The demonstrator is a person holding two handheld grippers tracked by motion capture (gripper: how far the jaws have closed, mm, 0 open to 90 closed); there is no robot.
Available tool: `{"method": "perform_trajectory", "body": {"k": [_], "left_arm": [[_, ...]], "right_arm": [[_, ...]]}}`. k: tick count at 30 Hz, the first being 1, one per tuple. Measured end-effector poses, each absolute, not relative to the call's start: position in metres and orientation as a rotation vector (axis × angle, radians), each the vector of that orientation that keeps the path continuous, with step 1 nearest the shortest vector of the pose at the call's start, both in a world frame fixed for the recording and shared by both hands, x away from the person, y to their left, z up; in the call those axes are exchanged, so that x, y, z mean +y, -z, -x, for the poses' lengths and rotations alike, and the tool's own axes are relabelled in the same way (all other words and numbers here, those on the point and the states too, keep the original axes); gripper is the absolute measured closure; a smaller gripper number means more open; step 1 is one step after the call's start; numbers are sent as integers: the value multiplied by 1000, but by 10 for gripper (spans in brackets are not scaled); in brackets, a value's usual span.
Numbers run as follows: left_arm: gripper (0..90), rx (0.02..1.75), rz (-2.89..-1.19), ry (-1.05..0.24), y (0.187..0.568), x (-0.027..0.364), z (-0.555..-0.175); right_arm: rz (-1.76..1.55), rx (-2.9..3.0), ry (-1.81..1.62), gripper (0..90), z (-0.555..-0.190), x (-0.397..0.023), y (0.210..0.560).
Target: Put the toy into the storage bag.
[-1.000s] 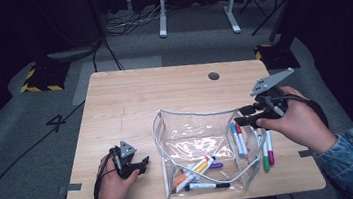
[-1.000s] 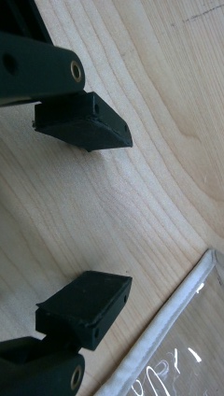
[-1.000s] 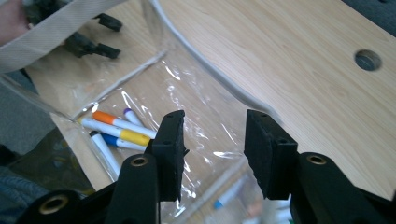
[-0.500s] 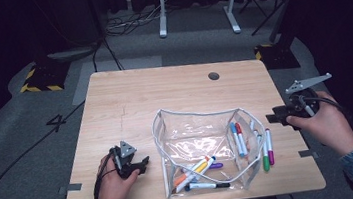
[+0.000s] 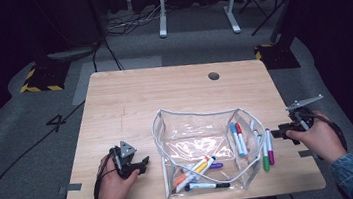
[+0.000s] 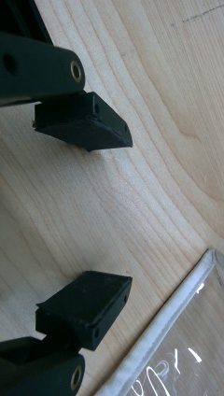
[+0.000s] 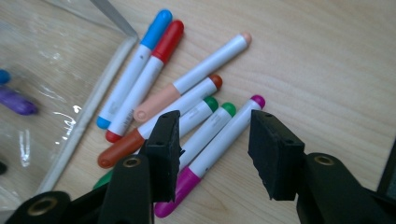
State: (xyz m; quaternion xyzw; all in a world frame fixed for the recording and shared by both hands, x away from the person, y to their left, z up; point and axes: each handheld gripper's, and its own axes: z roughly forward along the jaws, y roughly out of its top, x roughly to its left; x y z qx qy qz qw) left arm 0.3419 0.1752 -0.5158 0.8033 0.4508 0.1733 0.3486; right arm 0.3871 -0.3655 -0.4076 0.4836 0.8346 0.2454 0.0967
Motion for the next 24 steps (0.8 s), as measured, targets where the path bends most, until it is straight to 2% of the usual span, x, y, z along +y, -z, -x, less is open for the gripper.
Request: {"method": "perform_trajectory", "body": {"k": [7,15,21,24], "left_arm": [[289,1170,-2080,-449,516,175,-342],[289,1170,-2081,-449,516,175,-342],[289,1168,-2082,-449,516,175,-342],[289,1170,-2081,-449,516,175,-342]], "right_arm": [[-1467,2496,-666,527,-387,-364,445],[-1529,2492,-601,546,-391,-366,469],[-1600,2449,-465,765,-392,-373,472],[-1635,2414,-461,769,-393,-377,472]]}}
